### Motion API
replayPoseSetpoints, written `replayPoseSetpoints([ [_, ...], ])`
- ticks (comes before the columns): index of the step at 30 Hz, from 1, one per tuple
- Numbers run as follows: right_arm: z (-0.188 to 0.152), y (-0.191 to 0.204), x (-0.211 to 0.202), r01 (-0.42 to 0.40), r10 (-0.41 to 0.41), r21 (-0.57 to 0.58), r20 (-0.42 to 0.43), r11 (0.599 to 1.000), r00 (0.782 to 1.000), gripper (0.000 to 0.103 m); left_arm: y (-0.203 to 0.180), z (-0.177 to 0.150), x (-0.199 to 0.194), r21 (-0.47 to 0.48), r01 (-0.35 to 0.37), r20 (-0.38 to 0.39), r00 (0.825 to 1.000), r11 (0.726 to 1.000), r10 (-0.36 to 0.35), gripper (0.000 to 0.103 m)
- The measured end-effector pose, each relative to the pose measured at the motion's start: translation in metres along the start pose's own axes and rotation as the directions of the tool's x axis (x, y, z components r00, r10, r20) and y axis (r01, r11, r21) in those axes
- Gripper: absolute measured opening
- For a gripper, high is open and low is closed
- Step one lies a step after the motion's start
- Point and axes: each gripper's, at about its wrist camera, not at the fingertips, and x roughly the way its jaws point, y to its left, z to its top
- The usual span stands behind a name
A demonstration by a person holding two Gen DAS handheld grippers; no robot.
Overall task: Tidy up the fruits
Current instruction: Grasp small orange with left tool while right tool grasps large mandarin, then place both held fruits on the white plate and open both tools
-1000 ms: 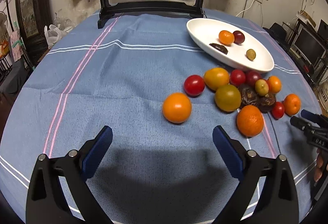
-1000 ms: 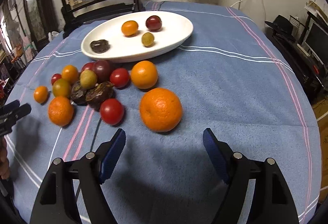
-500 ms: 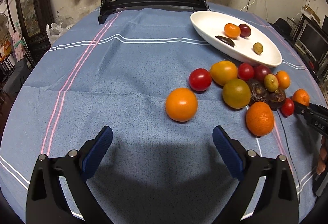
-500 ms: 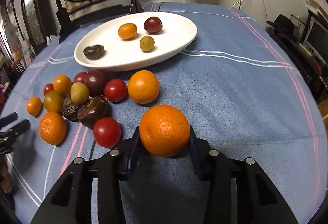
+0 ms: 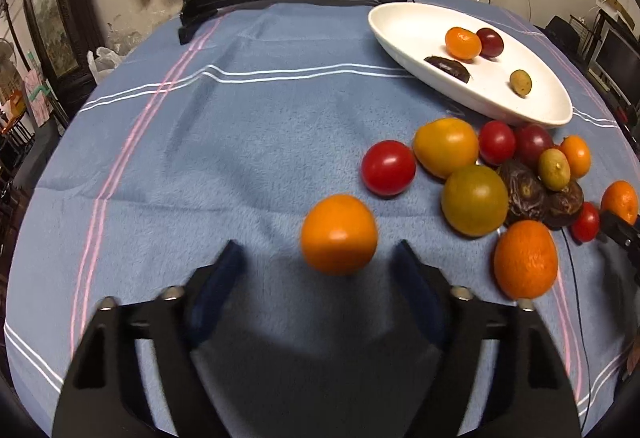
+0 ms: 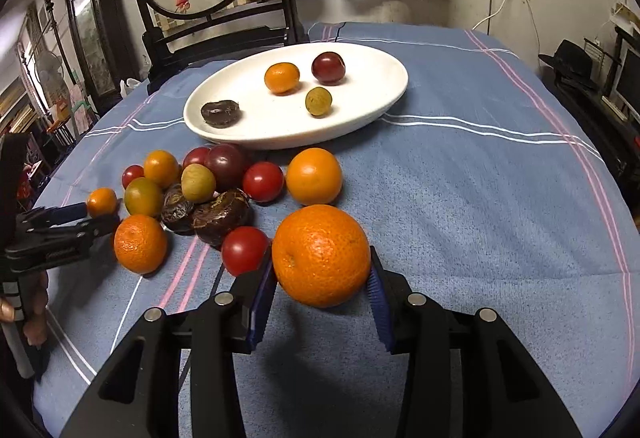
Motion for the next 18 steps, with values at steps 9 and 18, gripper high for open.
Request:
replayPoseSetpoints([
  [9, 0.001, 0.004, -0.007, -0.017, 0.018, -0.022, 0.043, 1.0, 0.999, 0.044, -0.005, 0.006, -0.018, 0.029, 0.057, 0.012, 0.998, 0.998, -0.057, 0.034],
  [18, 0.021, 0.009, -0.033, -0.023, 0.022, 0.012, 0.11, 1.0, 0.994, 0.043, -0.038, 0.043, -0.069, 0.123, 0.117, 0.146, 0.98, 0.985, -0.134, 0.034],
])
